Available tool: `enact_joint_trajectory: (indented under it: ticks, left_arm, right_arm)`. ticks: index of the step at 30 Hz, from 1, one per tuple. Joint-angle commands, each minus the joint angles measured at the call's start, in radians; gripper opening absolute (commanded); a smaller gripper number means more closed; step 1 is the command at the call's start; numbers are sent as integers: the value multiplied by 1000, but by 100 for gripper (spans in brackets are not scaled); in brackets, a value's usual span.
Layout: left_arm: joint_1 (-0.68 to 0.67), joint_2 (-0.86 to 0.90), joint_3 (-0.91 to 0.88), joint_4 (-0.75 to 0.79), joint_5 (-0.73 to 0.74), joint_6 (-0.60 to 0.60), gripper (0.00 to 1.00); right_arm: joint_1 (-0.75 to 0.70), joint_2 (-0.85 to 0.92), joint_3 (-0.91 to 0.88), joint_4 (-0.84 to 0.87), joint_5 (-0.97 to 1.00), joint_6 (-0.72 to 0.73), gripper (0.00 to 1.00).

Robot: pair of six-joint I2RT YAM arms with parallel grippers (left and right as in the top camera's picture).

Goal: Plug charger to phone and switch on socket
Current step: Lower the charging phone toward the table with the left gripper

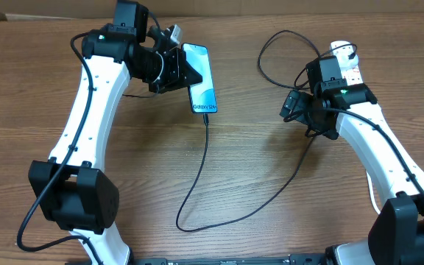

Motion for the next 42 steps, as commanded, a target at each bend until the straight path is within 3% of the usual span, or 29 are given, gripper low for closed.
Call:
enact_joint_trajectory:
  ticks: [1, 11, 28, 36, 42]
  left_arm:
    - [-6, 27, 4, 9, 42, -3, 4]
    - [-21, 84, 4, 24, 92, -3, 4]
    - [-42, 188, 4, 175, 74, -25, 4]
    - [-42, 303, 4, 274, 274, -26, 4]
    - [-42, 352, 4, 308, 279, -36, 4]
  right_arm:
    - [-5, -17, 9, 3, 13, -4, 100]
    - [-5, -17, 9, 3, 14, -4, 100]
    - [-5, -17, 9, 3, 13, -4, 100]
    - [-5, -17, 9, 3, 14, -4, 100]
    - [-5, -17, 9, 3, 13, -4, 100]
